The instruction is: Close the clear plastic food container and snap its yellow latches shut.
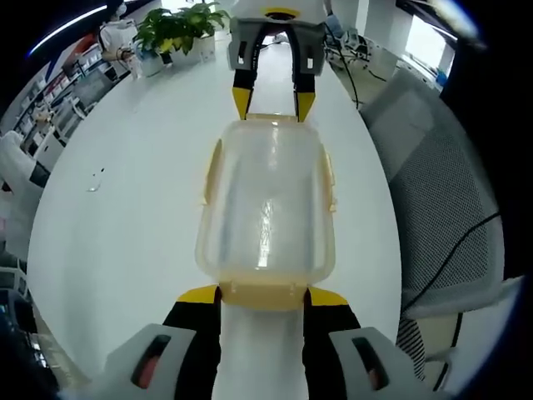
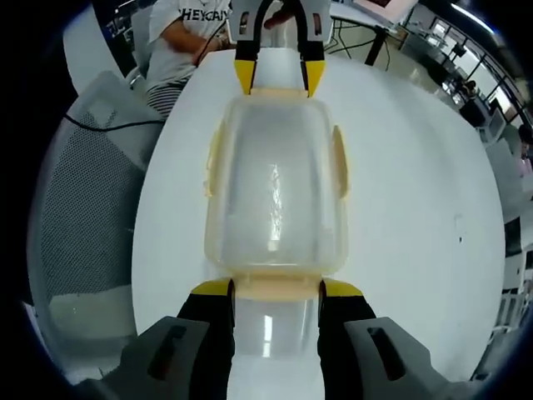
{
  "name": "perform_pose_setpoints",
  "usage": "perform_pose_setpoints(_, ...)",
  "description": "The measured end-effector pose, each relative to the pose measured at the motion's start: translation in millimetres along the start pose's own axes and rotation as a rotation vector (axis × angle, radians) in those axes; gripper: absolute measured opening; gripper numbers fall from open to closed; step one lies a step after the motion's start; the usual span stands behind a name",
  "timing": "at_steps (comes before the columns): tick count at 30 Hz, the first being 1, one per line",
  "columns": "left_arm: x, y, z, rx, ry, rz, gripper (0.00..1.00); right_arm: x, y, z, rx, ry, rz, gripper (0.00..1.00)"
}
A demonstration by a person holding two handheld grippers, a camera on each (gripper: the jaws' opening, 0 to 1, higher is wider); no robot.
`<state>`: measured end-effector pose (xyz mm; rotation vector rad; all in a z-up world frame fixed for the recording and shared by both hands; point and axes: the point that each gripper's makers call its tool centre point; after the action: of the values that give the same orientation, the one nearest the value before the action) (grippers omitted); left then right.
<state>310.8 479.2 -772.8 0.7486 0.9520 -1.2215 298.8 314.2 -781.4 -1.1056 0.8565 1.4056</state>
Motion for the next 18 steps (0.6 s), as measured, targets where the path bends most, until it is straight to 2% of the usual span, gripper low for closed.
perform_pose_setpoints(18, 24, -9.4, 48.3, 0.018, 0.011, 0.001, 0.32, -17, 8, -51.7, 0.007, 0.007, -0.005, 0.35)
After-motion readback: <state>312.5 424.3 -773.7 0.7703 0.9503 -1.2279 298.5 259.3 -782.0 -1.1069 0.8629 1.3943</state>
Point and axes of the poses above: the point that each gripper's makers call its tool centre point, and the gripper's own axes: x roughly forward along the fingers, y roughly to its left, z roughly out of its top, and after that the axes turned 9 degrees about -x, right-handed
